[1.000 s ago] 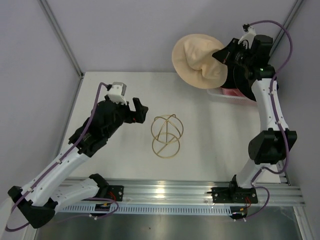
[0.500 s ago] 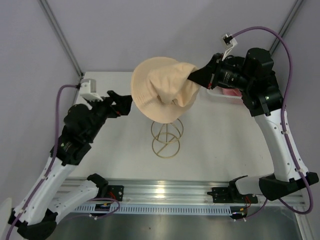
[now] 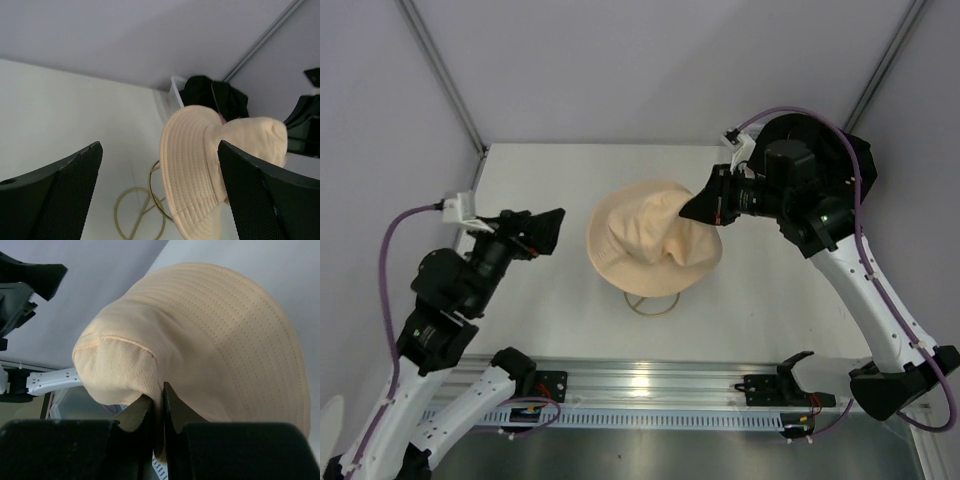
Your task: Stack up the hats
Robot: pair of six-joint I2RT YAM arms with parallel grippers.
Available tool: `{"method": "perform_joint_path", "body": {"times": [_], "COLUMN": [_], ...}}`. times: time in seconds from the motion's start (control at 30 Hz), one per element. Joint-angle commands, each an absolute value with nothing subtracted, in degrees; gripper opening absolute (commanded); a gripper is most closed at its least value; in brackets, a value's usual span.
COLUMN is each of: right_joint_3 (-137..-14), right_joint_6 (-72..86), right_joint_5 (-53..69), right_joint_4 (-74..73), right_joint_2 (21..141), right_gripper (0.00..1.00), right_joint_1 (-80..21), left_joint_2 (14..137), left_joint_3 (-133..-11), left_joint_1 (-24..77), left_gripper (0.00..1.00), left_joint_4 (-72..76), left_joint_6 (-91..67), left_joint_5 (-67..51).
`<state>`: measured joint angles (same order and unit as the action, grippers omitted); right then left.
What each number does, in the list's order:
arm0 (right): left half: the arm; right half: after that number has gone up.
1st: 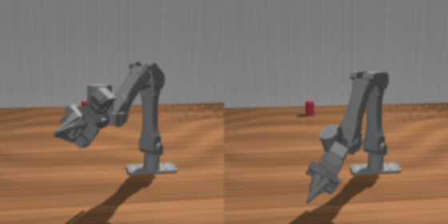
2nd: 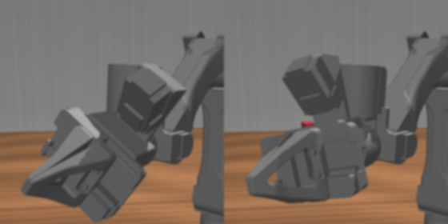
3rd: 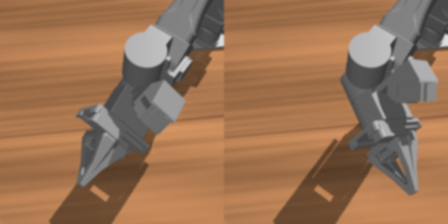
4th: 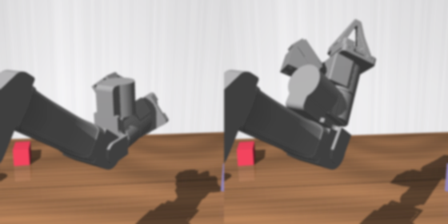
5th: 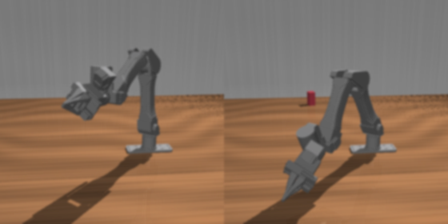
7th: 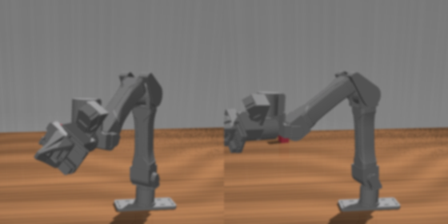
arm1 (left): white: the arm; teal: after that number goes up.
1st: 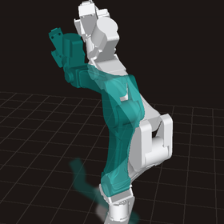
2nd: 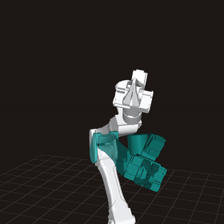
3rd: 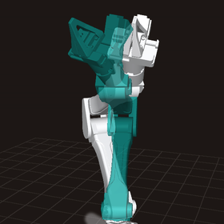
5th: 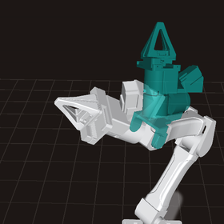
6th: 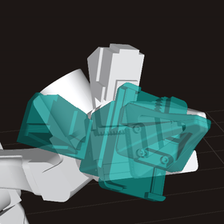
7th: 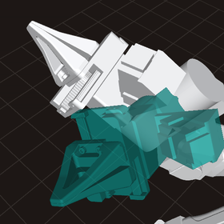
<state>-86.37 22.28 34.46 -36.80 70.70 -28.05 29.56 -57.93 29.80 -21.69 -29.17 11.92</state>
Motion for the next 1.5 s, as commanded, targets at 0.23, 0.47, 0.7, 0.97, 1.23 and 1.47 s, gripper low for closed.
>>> {"method": "perform_joint_path", "body": {"times": [0.23, 0.47, 0.7, 0.97, 1.23, 1.47], "right_joint_3": [-85.6, -84.9, -84.5, -87.1, -74.7, -67.8], "right_joint_6": [21.1, 20.9, 20.8, 22.0, 28.6, 30.4], "right_joint_5": [32.7, 32.0, 28.2, 6.6, 3.7, 8.1], "right_joint_4": [-32.8, -32.3, -35.8, -37.6, -37.5, -31.6], "right_joint_2": [73.3, 76.2, 76.6, 63.6, 59.9, 61.4], "right_gripper": [0.17, 0.17, 0.66, 1.00, 0.99, 0.99], "right_joint_1": [-28.6, -28.7, -29.1, -28.3, -20.8, -20.1], "left_joint_2": [42.2, 42.0, 44.1, 48.9, 50.9, 45.6], "left_joint_3": [-48.7, -34.4, -29.4, -25.8, -24.3, -28.7], "left_joint_1": [28.5, 17.2, 14.8, 14.8, 14.8, 14.9], "left_gripper": [1.00, 0.99, 0.97, 0.97, 0.91, 0.86], "left_joint_4": [-15.5, 4.4, 9.1, 13.9, 23.1, 16.4], "left_joint_6": [-39.9, -56.2, -59.5, -61.3, -62.7, -58.6], "left_joint_5": [2.7, -17.5, -23.2, -26.3, -35.8, -37.1]}}
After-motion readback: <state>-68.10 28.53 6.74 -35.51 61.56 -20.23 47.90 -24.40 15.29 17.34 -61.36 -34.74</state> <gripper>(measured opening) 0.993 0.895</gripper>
